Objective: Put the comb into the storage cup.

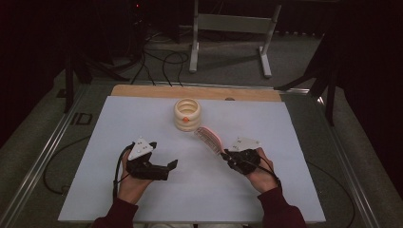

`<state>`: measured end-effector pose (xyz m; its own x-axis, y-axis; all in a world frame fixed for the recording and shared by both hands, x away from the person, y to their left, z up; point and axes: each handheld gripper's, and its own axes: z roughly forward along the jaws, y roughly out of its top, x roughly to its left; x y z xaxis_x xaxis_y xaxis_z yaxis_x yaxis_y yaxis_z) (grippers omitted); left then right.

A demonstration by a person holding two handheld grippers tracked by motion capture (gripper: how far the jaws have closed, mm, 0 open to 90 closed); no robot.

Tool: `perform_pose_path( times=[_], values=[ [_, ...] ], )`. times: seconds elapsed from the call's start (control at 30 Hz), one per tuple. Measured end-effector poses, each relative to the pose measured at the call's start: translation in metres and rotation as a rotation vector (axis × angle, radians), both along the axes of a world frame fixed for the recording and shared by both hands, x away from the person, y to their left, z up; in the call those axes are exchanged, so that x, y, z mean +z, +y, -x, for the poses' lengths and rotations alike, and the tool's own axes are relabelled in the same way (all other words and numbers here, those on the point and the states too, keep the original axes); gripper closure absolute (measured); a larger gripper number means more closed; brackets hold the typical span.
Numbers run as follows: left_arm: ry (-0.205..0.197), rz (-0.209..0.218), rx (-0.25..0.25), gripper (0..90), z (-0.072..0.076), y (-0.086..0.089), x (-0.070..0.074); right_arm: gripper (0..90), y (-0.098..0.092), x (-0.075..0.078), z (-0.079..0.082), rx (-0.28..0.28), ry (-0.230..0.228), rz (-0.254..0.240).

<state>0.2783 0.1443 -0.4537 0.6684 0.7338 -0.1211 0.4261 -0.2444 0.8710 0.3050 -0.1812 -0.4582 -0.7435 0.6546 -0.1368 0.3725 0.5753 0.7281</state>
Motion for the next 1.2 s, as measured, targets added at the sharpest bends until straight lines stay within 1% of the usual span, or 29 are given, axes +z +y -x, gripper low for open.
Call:
perform_pose_path(
  times=[0.13,0.27,0.37,0.4,0.5,0.53,0.57,0.73,0.87,0.93,1.1,1.2],
  values=[
    [0.012,0.000,-0.016,0.2,-0.004,-0.006,-0.003,79.7,-0.001,0.003,0.002,0.010,-0.002,-0.021],
    [0.021,0.018,-0.031,0.2,-0.007,-0.010,-0.006,79.7,-0.001,0.005,0.004,0.015,-0.014,-0.039],
    [0.021,0.021,-0.034,0.2,-0.008,-0.012,-0.006,79.7,-0.001,0.008,0.005,0.015,-0.022,-0.053],
    [0.022,0.028,-0.039,0.2,-0.010,-0.013,-0.005,79.7,-0.001,0.009,0.005,0.017,-0.021,-0.063],
    [0.024,0.036,-0.044,0.2,-0.011,-0.014,-0.005,79.7,0.000,0.011,0.006,0.025,-0.020,-0.069],
    [0.025,0.049,-0.056,0.3,-0.012,-0.015,-0.005,79.7,0.001,0.013,0.008,0.027,-0.024,-0.077],
    [0.025,0.049,-0.056,0.2,-0.012,-0.015,-0.005,79.7,0.001,0.013,0.008,0.027,-0.024,-0.077],
    [0.030,0.071,-0.075,0.2,-0.015,-0.018,-0.006,79.7,0.003,0.021,0.012,0.057,-0.036,-0.104],
    [0.030,0.086,-0.087,0.2,-0.017,-0.019,-0.006,79.7,0.003,0.024,0.014,0.065,-0.041,-0.116],
    [0.031,0.100,-0.098,0.2,-0.018,-0.020,-0.006,79.7,0.004,0.028,0.017,0.075,-0.049,-0.134],
    [0.020,0.101,-0.115,0.2,-0.019,-0.021,-0.003,79.7,0.008,0.035,0.022,0.103,-0.057,-0.164],
    [0.018,0.106,-0.115,0.2,-0.020,-0.021,-0.003,79.6,0.010,0.038,0.025,0.119,-0.059,-0.178]
  ],
)
